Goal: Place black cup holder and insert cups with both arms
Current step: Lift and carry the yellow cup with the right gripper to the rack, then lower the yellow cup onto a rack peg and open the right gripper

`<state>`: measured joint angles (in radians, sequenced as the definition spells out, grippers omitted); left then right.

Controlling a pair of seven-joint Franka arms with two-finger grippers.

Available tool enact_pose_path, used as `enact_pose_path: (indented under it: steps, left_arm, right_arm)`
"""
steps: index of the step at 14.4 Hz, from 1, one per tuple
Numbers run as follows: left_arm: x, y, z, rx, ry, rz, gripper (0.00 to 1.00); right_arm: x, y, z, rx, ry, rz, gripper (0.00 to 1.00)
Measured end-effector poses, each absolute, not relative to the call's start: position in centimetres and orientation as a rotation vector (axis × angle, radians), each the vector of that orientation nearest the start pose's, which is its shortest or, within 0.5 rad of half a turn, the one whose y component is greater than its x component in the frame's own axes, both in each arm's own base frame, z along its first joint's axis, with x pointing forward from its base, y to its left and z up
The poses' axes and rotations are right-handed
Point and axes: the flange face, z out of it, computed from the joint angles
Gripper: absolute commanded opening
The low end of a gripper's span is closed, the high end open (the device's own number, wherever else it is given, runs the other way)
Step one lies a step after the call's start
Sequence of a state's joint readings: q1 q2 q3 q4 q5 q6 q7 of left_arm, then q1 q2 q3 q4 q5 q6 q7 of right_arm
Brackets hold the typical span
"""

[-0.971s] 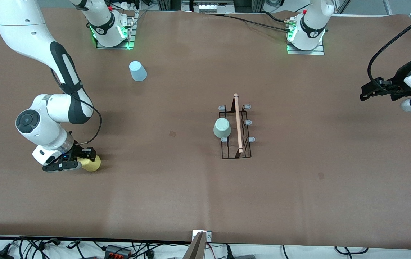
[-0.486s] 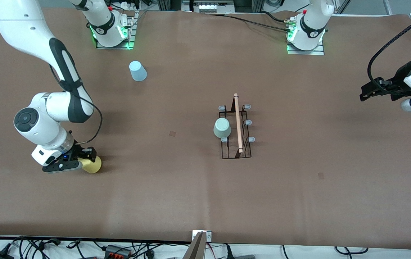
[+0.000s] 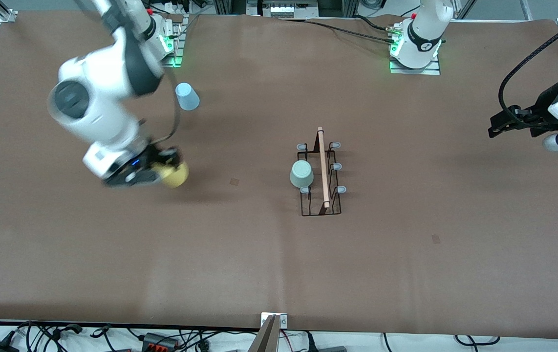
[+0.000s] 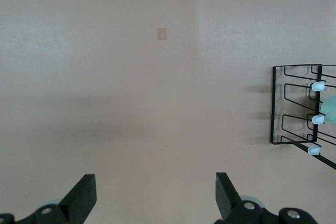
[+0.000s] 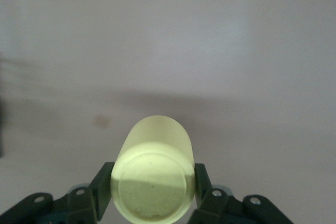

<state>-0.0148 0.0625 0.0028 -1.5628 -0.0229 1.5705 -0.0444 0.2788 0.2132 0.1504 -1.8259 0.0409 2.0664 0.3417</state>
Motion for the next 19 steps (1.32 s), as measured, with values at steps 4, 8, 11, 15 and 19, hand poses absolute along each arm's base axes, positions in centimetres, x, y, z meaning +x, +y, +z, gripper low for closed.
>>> enact_pose_path:
  steps: [4, 8, 11, 15, 19]
  left_arm:
    - [57.2, -0.9, 59.3, -3.161, -0.052, 0.087, 1.0]
    - [57.2, -0.9, 59.3, -3.161, -0.053, 0.087, 1.0]
    - [57.2, -0.9, 59.3, -3.161, -0.053, 0.087, 1.0]
    - [57.2, -0.9, 59.3, -3.161, -0.053, 0.088, 1.0]
    - [57.2, -0.9, 59.3, -3.161, -0.053, 0.088, 1.0]
  right_arm:
    - [49.0, 37.1, 42.4, -3.027, 0.128, -0.011, 0.17]
    - [44.0, 45.4, 42.3, -2.996, 0.273, -0.112, 0.17]
    - [42.5, 50.8, 42.3, -2.963, 0.393, -0.159, 0.17]
    - [42.0, 55.2, 40.0, -2.975, 0.436, -0.185, 0.17]
    - [43.7, 55.8, 38.1, -2.986, 0.464, -0.201, 0.17]
